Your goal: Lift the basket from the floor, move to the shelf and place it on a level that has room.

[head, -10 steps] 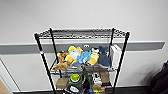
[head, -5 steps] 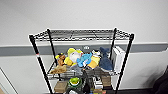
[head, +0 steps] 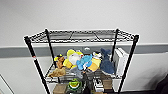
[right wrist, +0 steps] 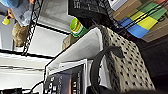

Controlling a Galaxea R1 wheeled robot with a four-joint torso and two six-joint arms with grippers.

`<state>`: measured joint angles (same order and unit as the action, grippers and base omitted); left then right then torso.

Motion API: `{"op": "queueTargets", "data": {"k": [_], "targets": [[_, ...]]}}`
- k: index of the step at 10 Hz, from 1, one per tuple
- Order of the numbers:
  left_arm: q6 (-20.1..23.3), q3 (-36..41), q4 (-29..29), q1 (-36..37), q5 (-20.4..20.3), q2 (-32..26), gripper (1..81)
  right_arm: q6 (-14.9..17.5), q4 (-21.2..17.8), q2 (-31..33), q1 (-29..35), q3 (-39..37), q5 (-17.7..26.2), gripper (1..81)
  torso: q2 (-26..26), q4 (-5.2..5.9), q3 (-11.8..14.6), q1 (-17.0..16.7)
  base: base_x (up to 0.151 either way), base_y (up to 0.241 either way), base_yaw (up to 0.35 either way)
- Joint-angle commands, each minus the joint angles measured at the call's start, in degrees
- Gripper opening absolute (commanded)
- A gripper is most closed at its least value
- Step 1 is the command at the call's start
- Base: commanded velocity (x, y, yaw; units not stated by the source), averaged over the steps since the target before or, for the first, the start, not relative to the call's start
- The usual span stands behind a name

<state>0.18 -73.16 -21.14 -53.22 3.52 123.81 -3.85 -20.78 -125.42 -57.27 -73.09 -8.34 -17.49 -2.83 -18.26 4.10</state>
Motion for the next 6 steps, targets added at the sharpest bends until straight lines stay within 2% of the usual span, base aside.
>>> {"op": "queueTargets", "data": {"k": [1, 3, 6], "targets": [[0.61, 3.19, 0.66, 6.15, 2.36, -1.63, 1.0, -0.1, -0.31, 1.55, 5.98, 3.85, 1.48, 1.0, 0.0, 0.0, 0.0, 0.0, 0.0, 0.0, 0.0], [0.61, 3.28, 0.66, 6.15, 2.28, -1.63, 1.0, -0.1, -0.31, 1.55, 6.07, 3.85, 1.48, 1.0, -0.02, 0.0, 0.0, -0.02, 0.0, 0.0, 0.0], [0.61, 3.46, 0.66, 6.15, 2.28, -1.72, 1.0, -0.01, -0.31, 1.63, 5.89, 3.94, 1.48, 1.0, -0.09, 0.0, 0.02, -0.18, 0.071, 0.0, 0.0]]}}
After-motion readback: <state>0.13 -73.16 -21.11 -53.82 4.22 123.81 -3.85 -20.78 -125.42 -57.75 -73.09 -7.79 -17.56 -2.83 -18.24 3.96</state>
